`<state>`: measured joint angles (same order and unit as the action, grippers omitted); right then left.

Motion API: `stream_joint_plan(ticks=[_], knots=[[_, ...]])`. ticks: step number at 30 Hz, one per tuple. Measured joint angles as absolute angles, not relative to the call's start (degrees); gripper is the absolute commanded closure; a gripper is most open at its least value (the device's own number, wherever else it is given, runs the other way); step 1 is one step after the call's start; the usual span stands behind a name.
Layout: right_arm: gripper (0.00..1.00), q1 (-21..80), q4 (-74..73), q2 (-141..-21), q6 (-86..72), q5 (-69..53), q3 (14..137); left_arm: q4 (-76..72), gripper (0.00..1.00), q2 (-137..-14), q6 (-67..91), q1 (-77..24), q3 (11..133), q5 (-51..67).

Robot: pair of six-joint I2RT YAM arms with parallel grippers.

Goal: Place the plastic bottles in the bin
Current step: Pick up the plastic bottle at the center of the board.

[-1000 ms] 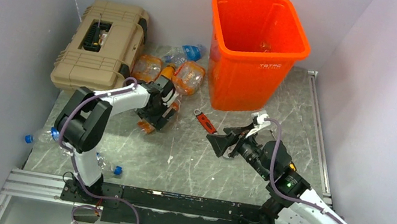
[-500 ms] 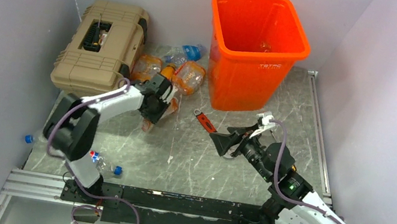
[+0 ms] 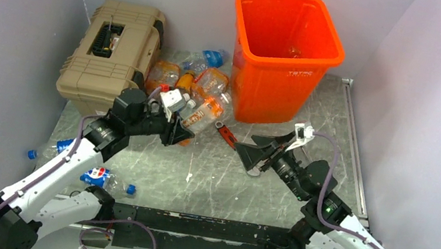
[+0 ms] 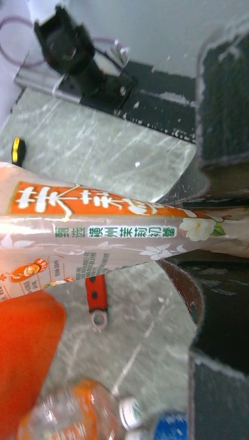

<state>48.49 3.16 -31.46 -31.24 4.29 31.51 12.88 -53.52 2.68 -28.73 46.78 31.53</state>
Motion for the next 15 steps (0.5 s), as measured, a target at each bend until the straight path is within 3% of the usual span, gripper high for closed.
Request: stream_joint_plan(ticks=[7,15], knots=[[0.08,48.49,10.22,-32.34,-33.82,0.93,36.77,2.90,0.70,-51.86,4.97,-28.77,41.06,42.57],[0.10,48.49,18.65,-38.98,-38.24,-2.63,39.11,-9.78,0.73,-46.54,6.74,-30.11,34.28,47.24]])
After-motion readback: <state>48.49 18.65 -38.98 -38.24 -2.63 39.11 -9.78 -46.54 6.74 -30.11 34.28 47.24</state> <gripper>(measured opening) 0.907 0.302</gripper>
